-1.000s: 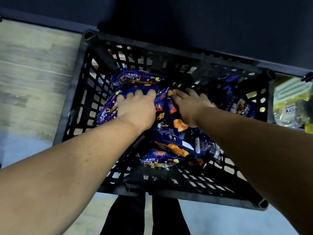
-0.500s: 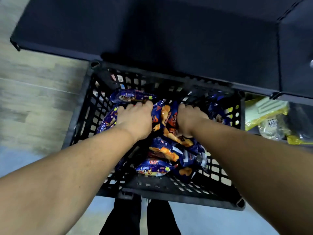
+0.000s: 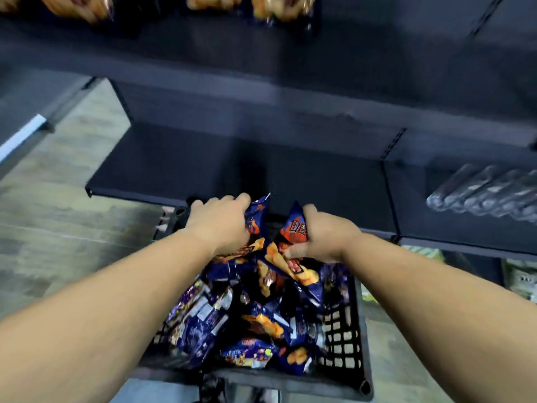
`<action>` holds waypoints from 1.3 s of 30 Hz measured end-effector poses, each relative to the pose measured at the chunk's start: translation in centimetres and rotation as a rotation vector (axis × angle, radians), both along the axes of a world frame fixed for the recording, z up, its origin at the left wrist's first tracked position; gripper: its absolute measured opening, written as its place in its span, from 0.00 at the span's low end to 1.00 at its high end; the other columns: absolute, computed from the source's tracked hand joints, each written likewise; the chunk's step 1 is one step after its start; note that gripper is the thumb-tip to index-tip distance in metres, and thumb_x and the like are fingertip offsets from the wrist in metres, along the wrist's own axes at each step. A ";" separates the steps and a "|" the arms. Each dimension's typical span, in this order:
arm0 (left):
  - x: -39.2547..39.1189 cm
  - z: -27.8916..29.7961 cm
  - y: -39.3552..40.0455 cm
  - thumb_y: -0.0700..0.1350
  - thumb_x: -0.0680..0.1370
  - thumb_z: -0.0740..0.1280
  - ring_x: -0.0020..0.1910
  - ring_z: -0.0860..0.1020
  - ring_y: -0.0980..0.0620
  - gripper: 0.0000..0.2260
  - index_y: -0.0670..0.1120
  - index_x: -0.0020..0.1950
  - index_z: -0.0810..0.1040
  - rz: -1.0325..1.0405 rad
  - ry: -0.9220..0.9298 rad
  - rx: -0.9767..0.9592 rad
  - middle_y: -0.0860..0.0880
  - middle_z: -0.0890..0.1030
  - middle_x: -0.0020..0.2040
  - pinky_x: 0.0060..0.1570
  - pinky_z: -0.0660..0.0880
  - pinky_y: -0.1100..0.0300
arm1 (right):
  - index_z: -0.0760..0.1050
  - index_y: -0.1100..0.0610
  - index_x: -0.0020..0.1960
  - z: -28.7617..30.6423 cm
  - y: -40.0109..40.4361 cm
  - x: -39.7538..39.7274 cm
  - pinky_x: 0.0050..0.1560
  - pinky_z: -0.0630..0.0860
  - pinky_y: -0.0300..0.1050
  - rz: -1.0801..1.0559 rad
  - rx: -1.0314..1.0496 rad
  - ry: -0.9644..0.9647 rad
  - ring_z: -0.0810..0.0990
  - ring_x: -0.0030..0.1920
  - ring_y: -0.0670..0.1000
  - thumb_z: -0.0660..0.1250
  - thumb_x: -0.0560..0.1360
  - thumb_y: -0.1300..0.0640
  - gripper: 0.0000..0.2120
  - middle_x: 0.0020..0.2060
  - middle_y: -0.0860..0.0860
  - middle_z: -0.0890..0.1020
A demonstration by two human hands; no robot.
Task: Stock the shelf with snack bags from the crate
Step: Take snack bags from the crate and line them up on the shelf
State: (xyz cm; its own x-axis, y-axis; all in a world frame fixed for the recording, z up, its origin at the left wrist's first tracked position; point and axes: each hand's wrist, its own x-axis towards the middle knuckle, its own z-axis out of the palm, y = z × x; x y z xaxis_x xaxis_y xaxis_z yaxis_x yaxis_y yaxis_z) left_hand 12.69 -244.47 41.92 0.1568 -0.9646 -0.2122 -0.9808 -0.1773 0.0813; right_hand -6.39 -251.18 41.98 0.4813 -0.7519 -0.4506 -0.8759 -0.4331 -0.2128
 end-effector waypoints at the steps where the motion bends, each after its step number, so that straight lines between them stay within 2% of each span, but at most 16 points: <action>1: 0.1 1.5 -0.1 0.50 0.74 0.62 0.59 0.74 0.42 0.18 0.52 0.63 0.66 -0.010 -0.002 -0.018 0.48 0.76 0.59 0.55 0.65 0.47 | 0.60 0.57 0.66 1.5 0.1 -0.2 0.51 0.77 0.51 -0.002 -0.025 -0.020 0.79 0.53 0.57 0.70 0.66 0.31 0.42 0.54 0.53 0.78; 5: 0.3 7.2 -0.4 0.50 0.73 0.63 0.55 0.75 0.44 0.18 0.54 0.62 0.66 -0.058 -0.008 -0.078 0.50 0.77 0.56 0.51 0.64 0.49 | 0.62 0.56 0.65 6.9 -0.1 -0.7 0.51 0.76 0.50 -0.003 -0.124 -0.097 0.79 0.49 0.56 0.67 0.70 0.40 0.32 0.51 0.51 0.79; 8: 0.2 11.1 -0.6 0.50 0.73 0.64 0.52 0.76 0.44 0.17 0.53 0.60 0.66 -0.081 -0.034 -0.130 0.51 0.78 0.54 0.50 0.64 0.50 | 0.63 0.55 0.67 10.8 -0.3 -0.8 0.53 0.75 0.49 0.036 -0.208 -0.083 0.78 0.52 0.56 0.66 0.70 0.45 0.29 0.54 0.51 0.79; 10: 0.3 13.4 -0.6 0.49 0.73 0.64 0.53 0.76 0.45 0.19 0.52 0.63 0.65 -0.080 -0.053 -0.159 0.51 0.77 0.55 0.49 0.64 0.50 | 0.68 0.53 0.61 13.0 -0.5 -0.7 0.53 0.73 0.48 0.087 -0.287 -0.051 0.76 0.55 0.57 0.67 0.70 0.47 0.22 0.54 0.51 0.78; 13: 0.5 16.4 -0.3 0.49 0.73 0.64 0.55 0.76 0.44 0.21 0.51 0.65 0.64 -0.081 -0.084 -0.202 0.49 0.76 0.57 0.50 0.66 0.51 | 0.69 0.54 0.52 16.1 -0.5 -0.7 0.47 0.73 0.46 0.137 -0.352 -0.057 0.75 0.51 0.56 0.67 0.71 0.51 0.13 0.49 0.52 0.77; 16: 0.7 18.8 -0.2 0.49 0.74 0.64 0.54 0.75 0.44 0.22 0.51 0.67 0.63 -0.084 -0.087 -0.235 0.50 0.77 0.57 0.53 0.67 0.50 | 0.69 0.55 0.55 18.9 -0.6 -0.8 0.46 0.74 0.47 0.156 -0.358 -0.105 0.75 0.48 0.55 0.70 0.71 0.52 0.16 0.48 0.52 0.76; 19: 0.9 21.2 -0.2 0.49 0.74 0.65 0.48 0.76 0.47 0.24 0.51 0.68 0.62 -0.085 -0.087 -0.248 0.53 0.77 0.49 0.52 0.66 0.51 | 0.69 0.52 0.56 21.0 -1.1 -0.9 0.46 0.76 0.48 0.140 -0.365 -0.146 0.78 0.47 0.54 0.71 0.72 0.52 0.17 0.48 0.51 0.79; 23: 1.8 24.6 -0.6 0.48 0.75 0.65 0.42 0.74 0.50 0.22 0.51 0.67 0.63 -0.066 -0.073 -0.292 0.54 0.75 0.42 0.45 0.66 0.53 | 0.68 0.49 0.59 23.7 -2.4 -0.6 0.49 0.77 0.49 0.129 -0.410 -0.172 0.78 0.48 0.54 0.71 0.73 0.51 0.18 0.50 0.51 0.80; 25: 2.5 26.0 -1.1 0.48 0.75 0.65 0.42 0.75 0.50 0.23 0.50 0.69 0.63 -0.072 -0.097 -0.308 0.54 0.75 0.40 0.44 0.68 0.53 | 0.68 0.50 0.61 25.1 -3.1 -0.2 0.49 0.76 0.48 0.122 -0.451 -0.183 0.77 0.50 0.55 0.71 0.73 0.51 0.19 0.52 0.51 0.80; 27: 3.4 27.1 -1.9 0.47 0.75 0.65 0.45 0.75 0.49 0.26 0.51 0.72 0.61 -0.081 -0.108 -0.339 0.54 0.76 0.43 0.47 0.70 0.52 | 0.68 0.51 0.64 26.3 -3.8 0.6 0.49 0.74 0.47 0.119 -0.506 -0.186 0.77 0.52 0.56 0.70 0.74 0.51 0.21 0.55 0.51 0.79; 30: 5.1 28.3 -3.7 0.46 0.76 0.65 0.50 0.75 0.47 0.27 0.52 0.73 0.60 -0.078 -0.093 -0.349 0.52 0.77 0.52 0.50 0.68 0.51 | 0.67 0.51 0.67 27.7 -5.1 2.0 0.45 0.71 0.44 0.112 -0.575 -0.172 0.77 0.54 0.56 0.70 0.75 0.51 0.23 0.57 0.52 0.79; 33: 7.3 28.7 -6.2 0.47 0.75 0.65 0.54 0.76 0.45 0.25 0.51 0.71 0.61 -0.081 -0.107 -0.344 0.50 0.77 0.57 0.53 0.68 0.50 | 0.68 0.51 0.63 28.5 -6.7 3.6 0.43 0.69 0.44 0.091 -0.564 -0.186 0.77 0.53 0.56 0.70 0.75 0.48 0.20 0.55 0.52 0.79; 36: 9.0 29.3 -8.6 0.50 0.76 0.64 0.52 0.76 0.45 0.26 0.50 0.72 0.61 -0.087 -0.093 -0.336 0.48 0.78 0.54 0.50 0.69 0.52 | 0.69 0.52 0.60 29.1 -8.3 5.6 0.43 0.68 0.44 0.056 -0.596 -0.150 0.77 0.53 0.56 0.70 0.75 0.45 0.19 0.54 0.52 0.79; 39: 10.7 29.7 -11.4 0.47 0.77 0.64 0.41 0.76 0.48 0.26 0.52 0.73 0.60 -0.074 -0.054 -0.312 0.49 0.78 0.47 0.36 0.69 0.57 | 0.68 0.53 0.66 29.5 -10.0 7.8 0.44 0.69 0.44 0.042 -0.591 -0.096 0.75 0.51 0.54 0.69 0.75 0.44 0.24 0.58 0.52 0.78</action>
